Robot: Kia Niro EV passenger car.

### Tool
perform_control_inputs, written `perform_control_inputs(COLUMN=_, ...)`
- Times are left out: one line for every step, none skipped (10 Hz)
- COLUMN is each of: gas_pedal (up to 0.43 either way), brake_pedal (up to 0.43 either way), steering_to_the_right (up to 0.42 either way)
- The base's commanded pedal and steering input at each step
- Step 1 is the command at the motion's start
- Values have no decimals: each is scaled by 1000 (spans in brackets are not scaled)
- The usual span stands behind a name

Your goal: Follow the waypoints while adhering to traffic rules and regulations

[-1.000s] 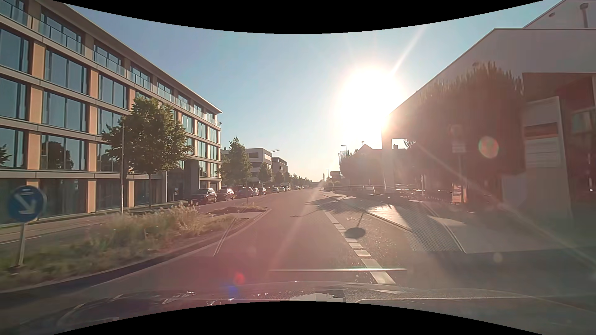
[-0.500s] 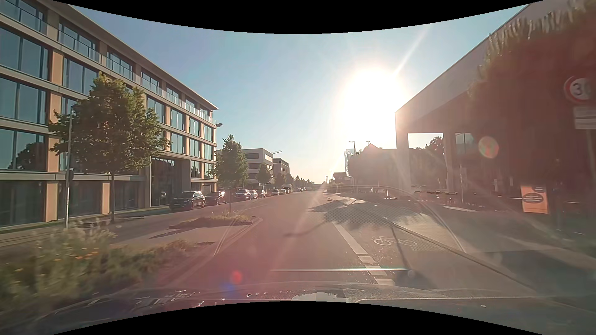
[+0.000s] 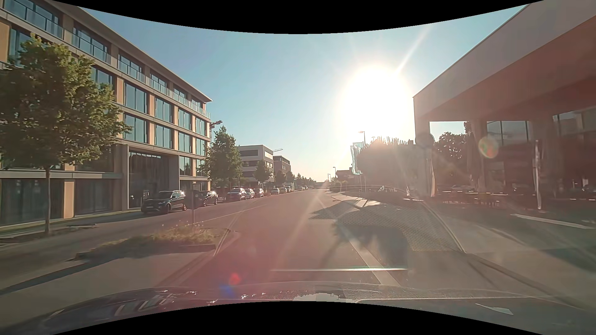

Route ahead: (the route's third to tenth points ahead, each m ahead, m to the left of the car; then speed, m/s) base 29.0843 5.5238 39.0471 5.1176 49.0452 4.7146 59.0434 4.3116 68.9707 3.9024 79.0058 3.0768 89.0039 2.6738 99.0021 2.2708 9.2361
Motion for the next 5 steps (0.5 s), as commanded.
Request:
perform_control_inputs(gas_pedal=150, brake_pedal=0, steering_to_the_right=-6)
perform_control_inputs(gas_pedal=150, brake_pedal=0, steering_to_the_right=-5)
perform_control_inputs(gas_pedal=150, brake_pedal=0, steering_to_the_right=-5)
perform_control_inputs(gas_pedal=150, brake_pedal=0, steering_to_the_right=-5)
perform_control_inputs(gas_pedal=150, brake_pedal=0, steering_to_the_right=-4)
